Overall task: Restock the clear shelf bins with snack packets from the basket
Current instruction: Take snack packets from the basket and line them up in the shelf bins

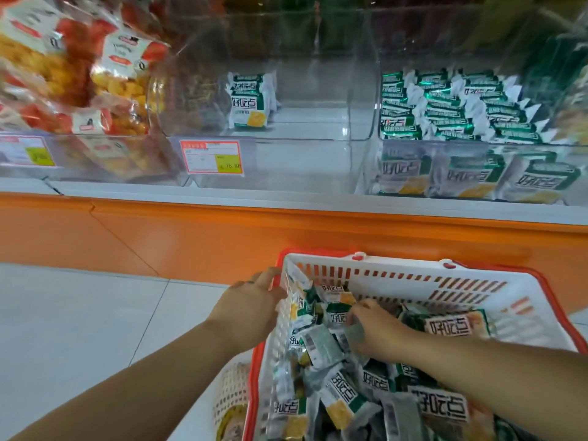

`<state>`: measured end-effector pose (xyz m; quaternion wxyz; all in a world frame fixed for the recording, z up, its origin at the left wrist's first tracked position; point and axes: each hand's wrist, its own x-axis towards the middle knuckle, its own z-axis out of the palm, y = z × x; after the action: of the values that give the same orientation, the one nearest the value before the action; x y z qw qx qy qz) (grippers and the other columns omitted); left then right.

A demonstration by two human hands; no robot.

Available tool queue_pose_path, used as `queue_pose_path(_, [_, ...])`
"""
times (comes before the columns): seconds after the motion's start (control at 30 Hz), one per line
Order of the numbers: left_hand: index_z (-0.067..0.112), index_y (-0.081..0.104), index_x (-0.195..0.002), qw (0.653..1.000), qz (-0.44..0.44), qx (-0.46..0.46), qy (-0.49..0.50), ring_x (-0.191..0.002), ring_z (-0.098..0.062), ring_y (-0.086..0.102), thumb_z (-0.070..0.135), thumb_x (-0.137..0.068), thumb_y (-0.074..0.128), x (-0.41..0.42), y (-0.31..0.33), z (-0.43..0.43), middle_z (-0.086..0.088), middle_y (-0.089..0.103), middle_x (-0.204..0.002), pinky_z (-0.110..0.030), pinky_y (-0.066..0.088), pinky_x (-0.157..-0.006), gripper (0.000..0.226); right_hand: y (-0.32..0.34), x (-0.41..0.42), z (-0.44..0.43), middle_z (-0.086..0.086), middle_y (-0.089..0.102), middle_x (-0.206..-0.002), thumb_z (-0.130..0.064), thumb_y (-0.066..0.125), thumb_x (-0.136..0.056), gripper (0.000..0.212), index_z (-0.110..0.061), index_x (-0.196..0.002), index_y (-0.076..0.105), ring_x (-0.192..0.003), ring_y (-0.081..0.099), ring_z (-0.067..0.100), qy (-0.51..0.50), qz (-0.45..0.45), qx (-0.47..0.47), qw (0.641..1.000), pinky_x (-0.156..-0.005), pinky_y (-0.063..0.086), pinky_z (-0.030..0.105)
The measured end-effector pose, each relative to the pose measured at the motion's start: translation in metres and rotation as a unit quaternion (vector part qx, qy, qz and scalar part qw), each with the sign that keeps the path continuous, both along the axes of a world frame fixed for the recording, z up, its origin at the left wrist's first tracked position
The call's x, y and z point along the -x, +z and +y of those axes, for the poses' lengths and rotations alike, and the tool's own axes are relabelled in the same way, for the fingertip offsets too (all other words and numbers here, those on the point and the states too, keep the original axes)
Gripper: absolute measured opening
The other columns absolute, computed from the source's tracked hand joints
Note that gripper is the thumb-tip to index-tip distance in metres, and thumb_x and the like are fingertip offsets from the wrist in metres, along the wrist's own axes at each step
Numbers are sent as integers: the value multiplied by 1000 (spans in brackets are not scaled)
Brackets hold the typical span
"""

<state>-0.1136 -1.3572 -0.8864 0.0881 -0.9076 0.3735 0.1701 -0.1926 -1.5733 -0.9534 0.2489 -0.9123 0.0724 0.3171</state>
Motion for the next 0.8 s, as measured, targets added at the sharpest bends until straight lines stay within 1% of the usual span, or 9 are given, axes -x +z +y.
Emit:
queue_pose_path(0.07, [27,36,-142,1000,3,-5,-1,-136,-20,31,28,-99,40,1,1,0,-1,4,-158,-36,36,-106,44,0,0,3,3,34,-120,-18,64,-83,24,-27,-92,44,-98,45,18,-2,-8,1,1000,-72,40,24])
queue_pose_path(0.13, [26,37,-141,1000,11,-16,-2,-137,-22,30,28,-99,40,2,5,1,-1,3,-158,-38,36,-105,43,1,0,2,1,38,-108,-14,61,-84,28,-28,-80,38,-93,43,17,13,-21,18,1000,-64,34,22])
queue_pose_path(0.27, [25,36,-143,997,40,-69,-11,-136,-26,33,30,-99,42,4,18,0,0,3,-159,-43,36,-106,45,12,0,2,-3,50,-91,-6,60,-85,30,-27,-74,41,-83,47,14,11,-37,29,999,-65,37,22])
queue_pose_path(0.37, [25,37,-143,994,83,-67,7,-130,-26,42,28,-98,46,7,38,-3,-3,24,-153,-43,37,-106,46,33,3,6,-5,47,-86,-11,65,-84,27,-26,-83,42,-76,45,10,32,-29,29,999,-62,37,20])
queue_pose_path(0.5, [15,53,-131,992,125,-1,18,-118,-24,53,27,-98,45,18,79,-18,-7,51,-134,-39,45,-99,36,81,-1,4,-3,51,-96,-16,68,-82,36,-19,-112,49,-83,50,12,30,-70,19,997,-63,41,21])
queue_pose_path(0.57, [5,62,-112,986,157,56,32,-99,-25,60,28,-98,43,23,103,-27,-10,63,-111,-38,51,-86,33,116,-7,0,-7,49,-88,-20,68,-81,25,-21,-100,52,-77,47,9,28,-136,17,990,-58,36,18])
queue_pose_path(0.67, [0,63,-93,974,179,107,88,-72,-24,52,32,-99,42,26,140,-37,-7,57,-79,-32,41,-66,39,168,-5,1,-13,49,-82,-29,74,-79,24,-26,-88,51,-72,46,4,-22,-235,-12,972,-54,34,13])
queue_pose_path(0.73, [7,64,-96,954,207,156,153,-84,-25,59,34,-100,37,29,158,-41,-9,66,-97,-33,44,-71,39,195,5,6,-11,49,-74,-32,76,-77,27,-29,-79,49,-62,43,3,-55,-313,-42,947,-51,34,15])
queue_pose_path(0.8, [10,65,-97,878,277,285,265,-96,-26,64,45,-99,33,37,172,-41,-9,68,-108,-34,48,-78,47,212,17,14,-10,48,-71,-31,75,-78,26,-28,-78,49,-61,43,5,-58,-398,-44,915,-54,37,17])
